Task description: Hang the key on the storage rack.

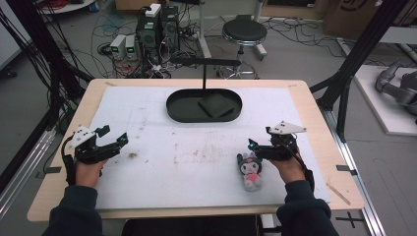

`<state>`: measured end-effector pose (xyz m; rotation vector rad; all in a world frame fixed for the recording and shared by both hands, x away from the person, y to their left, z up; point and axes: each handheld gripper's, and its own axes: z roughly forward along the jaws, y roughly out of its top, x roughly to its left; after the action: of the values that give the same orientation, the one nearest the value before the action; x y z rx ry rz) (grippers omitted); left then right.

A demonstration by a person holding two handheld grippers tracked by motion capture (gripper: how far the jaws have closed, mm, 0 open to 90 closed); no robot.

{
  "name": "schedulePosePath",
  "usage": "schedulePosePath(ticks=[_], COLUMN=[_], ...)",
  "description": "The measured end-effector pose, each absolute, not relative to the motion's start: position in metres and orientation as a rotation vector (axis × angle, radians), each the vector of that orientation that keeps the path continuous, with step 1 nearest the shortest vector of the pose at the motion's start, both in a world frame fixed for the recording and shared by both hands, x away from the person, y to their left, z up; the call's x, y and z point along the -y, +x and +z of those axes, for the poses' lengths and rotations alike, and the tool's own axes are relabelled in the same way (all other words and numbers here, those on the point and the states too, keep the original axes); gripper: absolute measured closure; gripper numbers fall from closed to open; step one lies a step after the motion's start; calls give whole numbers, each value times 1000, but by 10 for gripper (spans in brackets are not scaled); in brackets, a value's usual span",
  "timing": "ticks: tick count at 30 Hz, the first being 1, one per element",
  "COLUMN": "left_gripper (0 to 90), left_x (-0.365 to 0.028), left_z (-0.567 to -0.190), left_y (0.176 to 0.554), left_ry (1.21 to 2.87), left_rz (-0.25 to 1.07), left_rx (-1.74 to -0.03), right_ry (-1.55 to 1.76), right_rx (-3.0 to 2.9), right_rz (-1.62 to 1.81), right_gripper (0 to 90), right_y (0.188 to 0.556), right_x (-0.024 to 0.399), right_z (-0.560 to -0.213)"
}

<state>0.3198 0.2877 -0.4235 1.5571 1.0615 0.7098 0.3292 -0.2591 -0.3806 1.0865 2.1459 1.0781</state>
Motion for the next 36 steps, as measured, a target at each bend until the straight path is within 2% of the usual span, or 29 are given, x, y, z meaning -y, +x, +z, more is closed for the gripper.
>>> schedulePosePath(ticks=[8, 15, 23, 28, 29, 30, 36], left_gripper=[220, 225, 230, 233, 233, 233, 234], left_x=[-283, -279, -276, -277, -277, -277, -279], left_z=[-421, -421, -423, -423, -423, -422, -422], left_y=[319, 320, 322, 321, 321, 320, 319], left_ry=[1566, 1575, 1596, 1598, 1598, 1599, 1598], left_rz=[712, 711, 700, 697, 698, 698, 701], left_rx=[-1047, -1041, -1033, -1031, -1034, -1036, -1039], right_ry=[1095, 1046, 1113, 1158, 1144, 1130, 1010], right_rx=[-2198, -2299, -2412, -2495, -2511, -2524, -2547], right_rz=[1049, 1042, 1040, 1142, 1154, 1179, 1184], right_gripper=[217, 212, 228, 448, 515, 640, 710], right_y=[320, 312, 318, 323, 323, 322, 326], right_x=[255, 254, 250, 250, 249, 248, 244], right_z=[-402, -403, -416, -420, -420, -419, -414])
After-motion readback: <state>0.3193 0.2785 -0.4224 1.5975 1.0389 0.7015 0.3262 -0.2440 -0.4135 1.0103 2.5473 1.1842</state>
